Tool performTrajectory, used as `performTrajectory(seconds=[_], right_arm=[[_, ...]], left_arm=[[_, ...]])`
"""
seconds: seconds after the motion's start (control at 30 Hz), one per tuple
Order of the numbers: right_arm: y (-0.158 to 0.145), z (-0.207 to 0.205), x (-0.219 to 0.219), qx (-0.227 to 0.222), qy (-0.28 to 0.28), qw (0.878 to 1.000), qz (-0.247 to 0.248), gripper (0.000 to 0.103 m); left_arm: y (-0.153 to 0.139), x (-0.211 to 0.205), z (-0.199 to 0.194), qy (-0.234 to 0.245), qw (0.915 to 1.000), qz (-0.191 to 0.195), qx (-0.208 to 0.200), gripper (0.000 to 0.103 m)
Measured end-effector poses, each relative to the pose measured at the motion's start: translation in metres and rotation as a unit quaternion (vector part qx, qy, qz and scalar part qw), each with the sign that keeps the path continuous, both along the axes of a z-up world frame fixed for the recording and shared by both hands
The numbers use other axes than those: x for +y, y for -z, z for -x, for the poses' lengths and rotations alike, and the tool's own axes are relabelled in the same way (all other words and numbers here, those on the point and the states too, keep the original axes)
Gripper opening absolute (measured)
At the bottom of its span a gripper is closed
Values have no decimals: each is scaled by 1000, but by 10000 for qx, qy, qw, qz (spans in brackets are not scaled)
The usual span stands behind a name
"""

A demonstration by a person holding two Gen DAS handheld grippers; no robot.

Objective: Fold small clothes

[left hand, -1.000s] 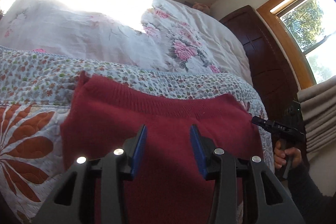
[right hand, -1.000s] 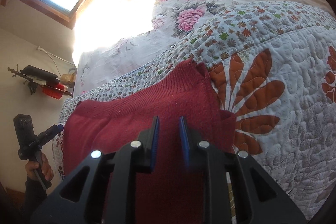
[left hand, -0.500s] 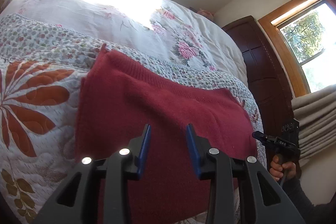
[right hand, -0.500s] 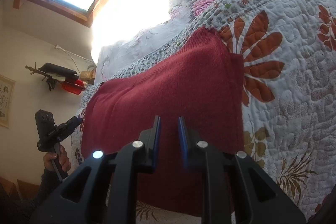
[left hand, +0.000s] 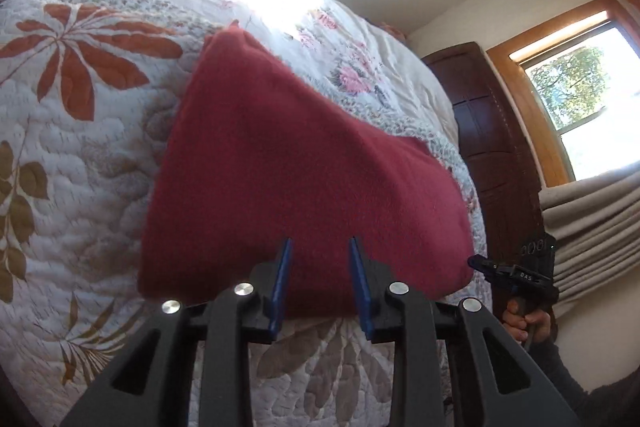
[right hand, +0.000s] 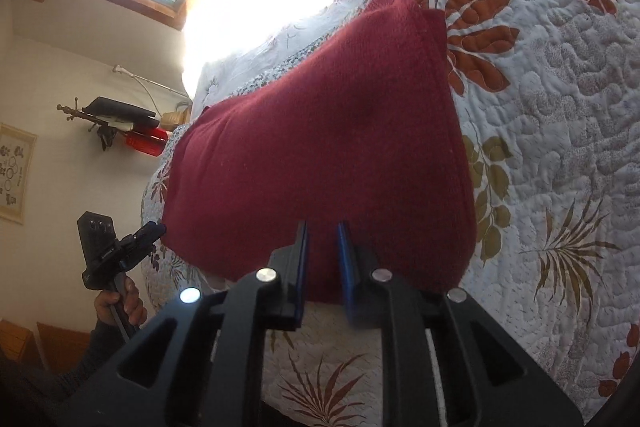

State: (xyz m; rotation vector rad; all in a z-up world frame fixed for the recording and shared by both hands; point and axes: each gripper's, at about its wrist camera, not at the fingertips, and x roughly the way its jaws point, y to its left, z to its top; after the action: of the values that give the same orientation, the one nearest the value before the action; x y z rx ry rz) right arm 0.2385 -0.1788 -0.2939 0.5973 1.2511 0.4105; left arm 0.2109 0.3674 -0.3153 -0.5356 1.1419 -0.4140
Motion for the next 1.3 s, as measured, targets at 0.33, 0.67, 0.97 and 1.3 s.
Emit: performTrajectory(seconds=[0.33,0.67,0.97,1.3], right_arm=[[6,30,-34,171,612,9956,687,3],[-77,85,172,-1131,-1547,9284,3182,68],[-25,107,400,-2775,-3749,7179,5167,79],[40,96,472,-3252,-4377,5871,5983,77]], left_arm=[[24,33,13,-269,9982,175,512,41],[-1,113,-20,-671,9823,1448,977,92],[24,131,-74,-368,9621,2135,1657,93],[43,150,-90,-305,9484,2648,1718,94]])
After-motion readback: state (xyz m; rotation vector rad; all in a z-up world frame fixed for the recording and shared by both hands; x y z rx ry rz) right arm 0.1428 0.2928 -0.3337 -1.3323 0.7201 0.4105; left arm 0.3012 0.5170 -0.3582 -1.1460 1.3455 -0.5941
